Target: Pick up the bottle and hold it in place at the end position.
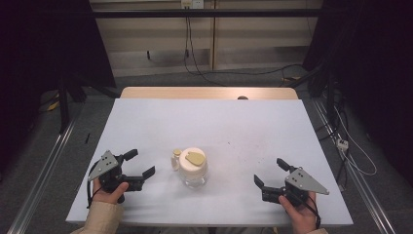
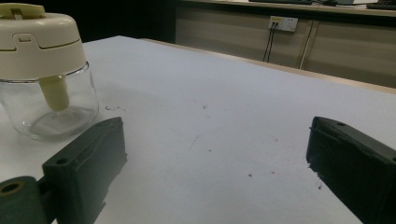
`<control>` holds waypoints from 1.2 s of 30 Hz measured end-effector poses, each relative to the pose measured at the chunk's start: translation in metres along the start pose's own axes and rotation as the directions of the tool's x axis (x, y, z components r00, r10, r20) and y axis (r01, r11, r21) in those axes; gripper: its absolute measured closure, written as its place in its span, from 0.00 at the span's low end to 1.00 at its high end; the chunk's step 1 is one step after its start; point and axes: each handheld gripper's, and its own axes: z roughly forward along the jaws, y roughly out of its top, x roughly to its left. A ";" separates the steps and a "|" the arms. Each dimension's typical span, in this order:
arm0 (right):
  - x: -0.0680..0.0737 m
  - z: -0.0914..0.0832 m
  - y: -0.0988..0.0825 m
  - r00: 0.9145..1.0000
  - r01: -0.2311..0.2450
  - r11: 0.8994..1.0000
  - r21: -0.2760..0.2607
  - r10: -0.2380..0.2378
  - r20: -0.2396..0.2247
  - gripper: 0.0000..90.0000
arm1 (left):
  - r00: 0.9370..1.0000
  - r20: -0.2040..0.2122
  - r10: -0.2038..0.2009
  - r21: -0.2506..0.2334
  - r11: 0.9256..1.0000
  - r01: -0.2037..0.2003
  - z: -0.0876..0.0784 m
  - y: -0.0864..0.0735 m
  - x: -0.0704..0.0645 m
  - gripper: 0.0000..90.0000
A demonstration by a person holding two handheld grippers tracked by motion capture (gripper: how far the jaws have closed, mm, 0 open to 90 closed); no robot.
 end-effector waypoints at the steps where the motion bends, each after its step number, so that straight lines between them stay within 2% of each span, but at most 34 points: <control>1: 0.000 0.000 0.000 1.000 0.000 1.000 0.000 0.000 0.000 0.05 | 1.000 0.000 0.000 0.000 1.000 0.000 0.000 0.000 0.000 0.05; 2: 0.000 0.000 0.000 1.000 0.000 1.000 0.001 0.000 0.001 0.05 | 1.000 0.007 -0.008 -0.002 1.000 0.008 0.001 0.000 -0.001 0.05; 11: 0.000 0.001 0.000 1.000 -0.003 1.000 0.002 0.003 0.001 0.05 | 0.999 0.037 0.005 -0.006 1.000 -0.005 0.005 0.001 -0.010 0.06; 15: 0.000 0.001 0.000 1.000 -0.004 1.000 0.001 0.004 0.001 0.05 | 0.997 0.069 0.015 0.006 1.000 -0.015 0.009 0.000 -0.015 0.06; 17: 0.000 0.001 0.000 1.000 -0.002 1.000 0.001 0.002 0.001 0.05 | 0.996 0.090 0.002 0.002 1.000 -0.003 0.011 0.000 -0.018 0.06; 20: -0.001 0.001 0.000 1.000 -0.002 1.000 0.003 0.002 0.003 0.05 | 0.993 0.115 0.009 0.009 1.000 -0.010 0.015 0.001 -0.024 0.06; 26: 0.000 0.002 0.000 1.000 -0.003 1.000 0.003 0.003 0.000 0.05 | 0.982 0.187 0.012 0.030 0.999 -0.018 0.022 0.001 -0.039 0.05; 28: 0.000 0.001 0.000 1.000 -0.002 1.000 0.003 0.002 0.000 0.05 | 0.978 0.205 0.024 0.037 0.999 -0.032 0.025 0.002 -0.042 0.05; 33: 0.000 0.001 0.000 1.000 -0.002 1.000 0.003 0.002 -0.002 0.05 | 0.967 0.255 0.031 0.062 0.997 -0.048 0.029 0.000 -0.049 0.05; 36: 0.000 0.001 0.000 1.000 0.002 1.000 0.005 -0.002 -0.003 0.05 | 0.965 0.262 0.032 0.072 0.996 -0.053 0.031 0.000 -0.051 0.05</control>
